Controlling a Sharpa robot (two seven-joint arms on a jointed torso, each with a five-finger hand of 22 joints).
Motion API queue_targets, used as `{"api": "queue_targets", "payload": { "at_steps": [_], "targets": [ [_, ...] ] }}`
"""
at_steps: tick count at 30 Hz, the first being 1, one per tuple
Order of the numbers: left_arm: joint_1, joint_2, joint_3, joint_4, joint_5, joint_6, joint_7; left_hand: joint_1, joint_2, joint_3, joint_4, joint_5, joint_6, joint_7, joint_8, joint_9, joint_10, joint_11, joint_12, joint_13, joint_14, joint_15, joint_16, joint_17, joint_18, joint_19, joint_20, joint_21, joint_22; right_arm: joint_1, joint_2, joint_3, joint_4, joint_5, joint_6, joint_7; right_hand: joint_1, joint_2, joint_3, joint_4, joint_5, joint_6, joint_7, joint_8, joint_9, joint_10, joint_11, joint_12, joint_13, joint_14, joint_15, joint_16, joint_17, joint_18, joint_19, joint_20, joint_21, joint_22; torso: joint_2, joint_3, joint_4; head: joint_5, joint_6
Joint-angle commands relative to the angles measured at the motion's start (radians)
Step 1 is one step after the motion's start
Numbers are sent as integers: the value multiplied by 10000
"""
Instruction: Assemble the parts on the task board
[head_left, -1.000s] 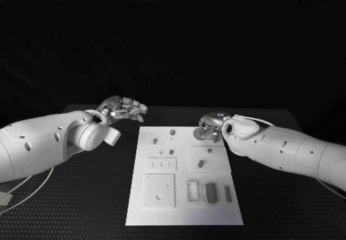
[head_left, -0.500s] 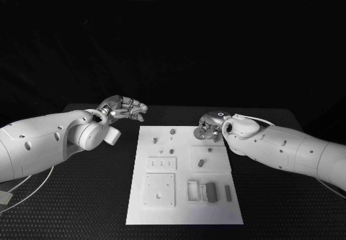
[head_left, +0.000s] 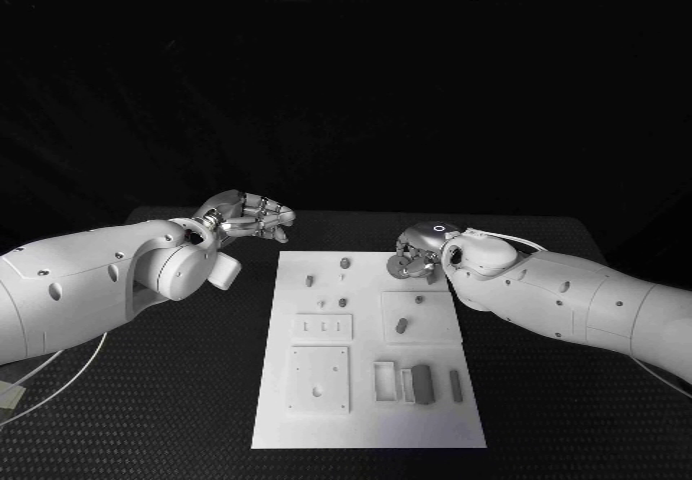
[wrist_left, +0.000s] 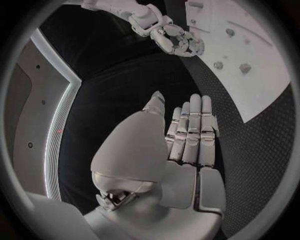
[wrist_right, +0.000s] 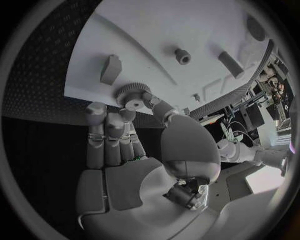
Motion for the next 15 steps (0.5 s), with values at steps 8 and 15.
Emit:
{"api": "queue_targets", "payload": {
  "at_steps": [8, 15],
  "targets": [
    [14, -42, 10, 58, -48, 117, 59, -72, -2, 64, -12, 16, -67, 35, -38, -12, -3, 78, -70, -7, 62, -15, -62, 17, 41, 19, -46, -72, -7, -121, 34, -118, -56, -374, 290, -107, 222, 172, 51, -183, 60, 582, 67, 237, 123, 50, -169, 128, -74, 96, -113, -11, 29, 992, 16, 8, 81, 208, -6, 2, -15, -18, -23],
    [14, -67, 10, 74, -48, 110, 56, -72, -2, 65, -11, 16, -65, 34, -38, -12, -1, 77, -71, -6, 63, -15, -66, 20, 40, 20, -46, -75, -7, -121, 32, -123, -51, -363, 237, -100, 172, 248, 42, -143, 62, 638, 43, 265, 153, 49, -193, 134, -113, 100, -137, -25, 32, 992, 13, 23, 85, 203, -3, 5, -7, -43, -20]
  ]
}}
